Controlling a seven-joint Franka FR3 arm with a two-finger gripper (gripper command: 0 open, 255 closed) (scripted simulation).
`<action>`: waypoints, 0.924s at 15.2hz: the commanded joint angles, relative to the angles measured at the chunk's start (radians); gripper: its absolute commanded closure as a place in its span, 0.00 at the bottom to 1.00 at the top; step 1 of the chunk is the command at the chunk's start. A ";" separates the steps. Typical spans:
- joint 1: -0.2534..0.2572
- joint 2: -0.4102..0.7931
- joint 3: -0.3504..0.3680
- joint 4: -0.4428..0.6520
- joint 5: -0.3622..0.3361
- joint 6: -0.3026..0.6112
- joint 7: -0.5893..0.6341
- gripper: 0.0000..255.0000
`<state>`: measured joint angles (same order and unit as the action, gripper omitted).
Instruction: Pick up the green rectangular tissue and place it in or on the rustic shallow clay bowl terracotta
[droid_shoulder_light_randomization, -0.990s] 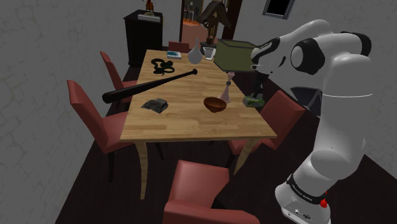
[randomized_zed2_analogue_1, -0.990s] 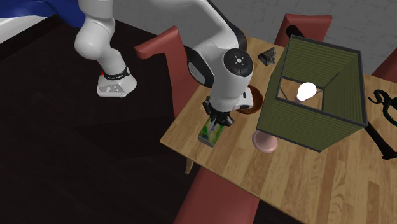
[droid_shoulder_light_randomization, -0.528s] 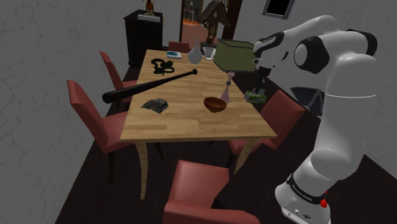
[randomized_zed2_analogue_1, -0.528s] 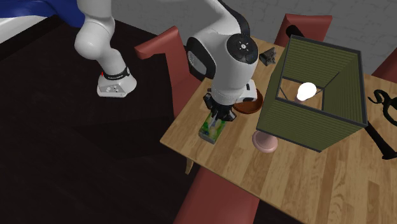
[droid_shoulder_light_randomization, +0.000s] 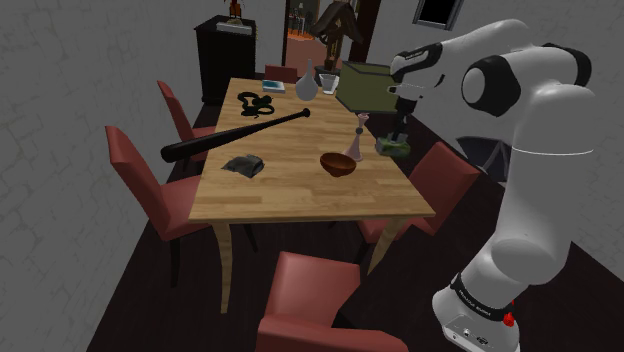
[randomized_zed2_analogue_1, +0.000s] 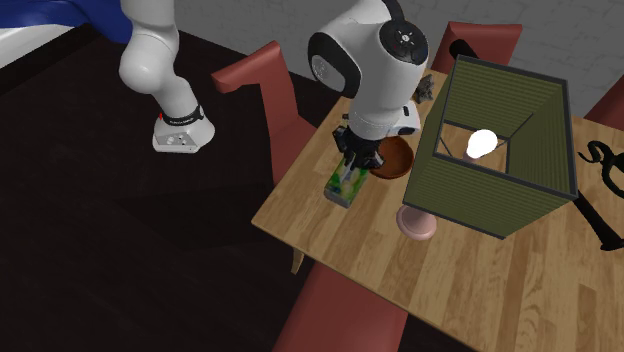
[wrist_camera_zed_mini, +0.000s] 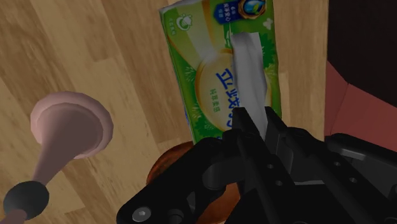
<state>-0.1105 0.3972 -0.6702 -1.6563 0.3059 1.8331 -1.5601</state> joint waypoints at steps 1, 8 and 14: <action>0.018 0.020 0.016 0.053 0.009 -0.030 0.045 1.00; 0.071 0.099 0.066 0.207 0.043 -0.096 0.177 1.00; 0.087 0.211 0.113 0.417 0.083 -0.181 0.290 1.00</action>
<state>-0.0216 0.5841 -0.5653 -1.2864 0.3809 1.6719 -1.2897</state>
